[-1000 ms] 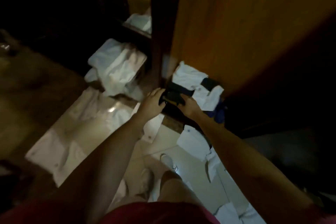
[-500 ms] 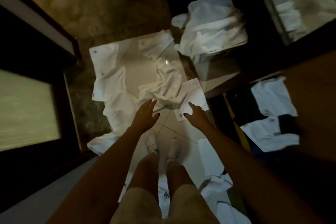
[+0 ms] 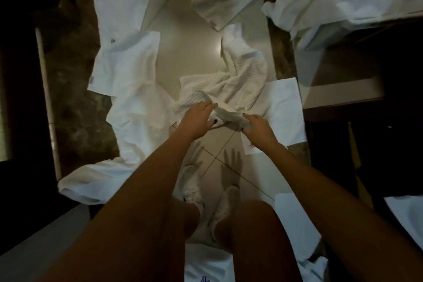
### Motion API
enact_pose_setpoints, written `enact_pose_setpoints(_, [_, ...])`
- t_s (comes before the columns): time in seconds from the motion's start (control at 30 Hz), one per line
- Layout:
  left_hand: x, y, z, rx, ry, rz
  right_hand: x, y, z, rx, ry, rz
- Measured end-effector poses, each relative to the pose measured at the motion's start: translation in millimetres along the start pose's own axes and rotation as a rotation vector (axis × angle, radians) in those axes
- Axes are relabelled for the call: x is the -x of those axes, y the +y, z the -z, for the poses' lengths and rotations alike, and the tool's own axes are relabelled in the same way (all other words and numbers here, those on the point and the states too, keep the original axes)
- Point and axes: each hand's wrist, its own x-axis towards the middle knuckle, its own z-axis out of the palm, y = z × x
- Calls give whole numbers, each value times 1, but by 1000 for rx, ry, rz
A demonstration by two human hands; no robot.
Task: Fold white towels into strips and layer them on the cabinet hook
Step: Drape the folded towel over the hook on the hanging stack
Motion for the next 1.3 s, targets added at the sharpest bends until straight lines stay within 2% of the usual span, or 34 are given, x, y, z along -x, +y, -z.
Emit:
enact_pose_setpoints(0.17, [-93, -40, -60, -115, -7, -104, -101, 38, -41, 131, 31, 40])
enact_pose_setpoints(0.33, [-153, -53, -104, -265, -55, -189, -152, 72, -72, 340, 21, 75])
enact_pose_setpoints(0.43, [-162, -49, -102, -71, 5, -127, -152, 82, -65, 336, 52, 155])
enact_pose_setpoints(0.53, [-143, -30, -81, 179, 32, -60, -122, 75, -31, 153, 65, 173])
enact_pose_setpoints(0.67, [-83, 21, -25, 330, -9, -13, -46, 45, 26, -1, 106, 185])
enact_pose_setpoints(0.83, [7, 102, 69, 236, -67, -76, 67, -12, 104, -102, 78, 199])
enact_pose_setpoints(1.07, [131, 212, 225, 331, -94, -87, 220, -90, 242, -97, 81, 177])
enact_pose_setpoints(1.2, [197, 276, 310, 352, 0, -222, 304, -126, 311, -175, 234, 183])
enact_pose_setpoints(1.3, [238, 319, 357, 280, 104, -414, 365, -138, 348, -177, 371, 204])
